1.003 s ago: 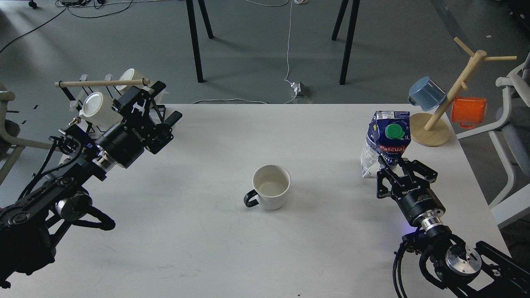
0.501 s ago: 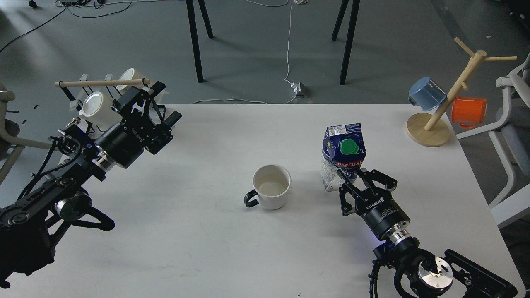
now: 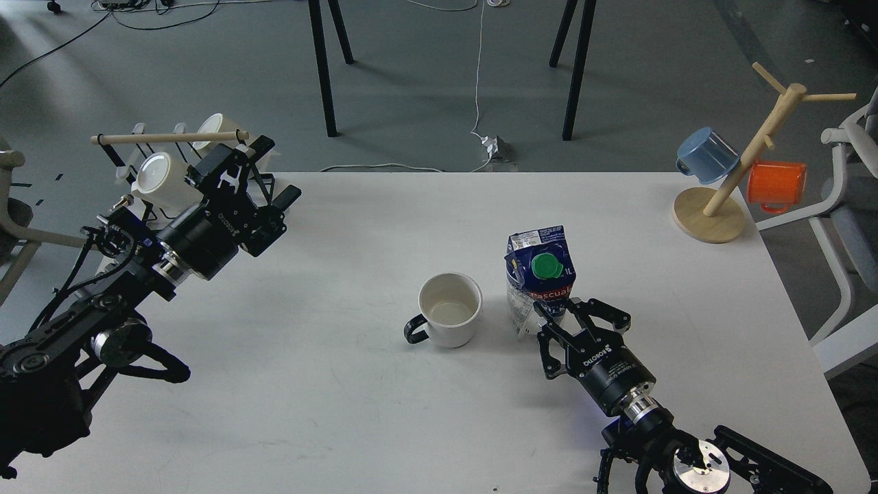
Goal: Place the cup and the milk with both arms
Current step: 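Slide the milk carton with the right gripper beside the white mug, then release the milk carton by opening the right gripper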
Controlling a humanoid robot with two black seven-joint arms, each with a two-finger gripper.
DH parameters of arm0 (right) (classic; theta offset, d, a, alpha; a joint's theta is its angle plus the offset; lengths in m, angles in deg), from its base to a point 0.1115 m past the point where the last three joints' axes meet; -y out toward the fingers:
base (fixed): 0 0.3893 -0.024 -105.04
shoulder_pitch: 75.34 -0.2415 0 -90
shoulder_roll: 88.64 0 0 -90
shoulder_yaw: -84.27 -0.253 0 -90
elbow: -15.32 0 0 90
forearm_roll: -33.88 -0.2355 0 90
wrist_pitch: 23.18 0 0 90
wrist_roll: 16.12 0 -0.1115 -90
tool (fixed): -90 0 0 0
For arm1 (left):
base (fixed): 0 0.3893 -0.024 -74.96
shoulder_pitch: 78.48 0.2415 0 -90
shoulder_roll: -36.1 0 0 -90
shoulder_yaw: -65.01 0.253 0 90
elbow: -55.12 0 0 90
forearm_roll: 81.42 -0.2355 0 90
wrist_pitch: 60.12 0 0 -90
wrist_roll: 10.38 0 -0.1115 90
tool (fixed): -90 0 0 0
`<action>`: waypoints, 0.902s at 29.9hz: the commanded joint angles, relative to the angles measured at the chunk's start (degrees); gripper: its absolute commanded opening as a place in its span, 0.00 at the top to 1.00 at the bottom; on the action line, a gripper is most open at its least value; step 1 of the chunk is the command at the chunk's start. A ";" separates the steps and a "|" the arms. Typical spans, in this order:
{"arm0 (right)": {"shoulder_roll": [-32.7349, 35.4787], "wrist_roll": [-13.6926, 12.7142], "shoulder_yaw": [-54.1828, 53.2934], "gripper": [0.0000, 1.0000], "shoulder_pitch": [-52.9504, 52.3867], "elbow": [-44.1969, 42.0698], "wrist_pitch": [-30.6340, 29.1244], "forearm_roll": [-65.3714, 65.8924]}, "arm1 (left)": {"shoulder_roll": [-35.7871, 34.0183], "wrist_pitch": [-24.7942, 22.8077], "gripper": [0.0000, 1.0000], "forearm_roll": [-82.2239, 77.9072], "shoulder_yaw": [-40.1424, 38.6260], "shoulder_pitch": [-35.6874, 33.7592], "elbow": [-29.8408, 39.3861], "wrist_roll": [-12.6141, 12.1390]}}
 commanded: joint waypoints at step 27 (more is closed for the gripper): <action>-2.10 -0.17 0.55 0.56 0.03 -0.99 0.00 1.84 | -0.43 0.00 0.05 0.00 0.00 0.01 0.00 0.00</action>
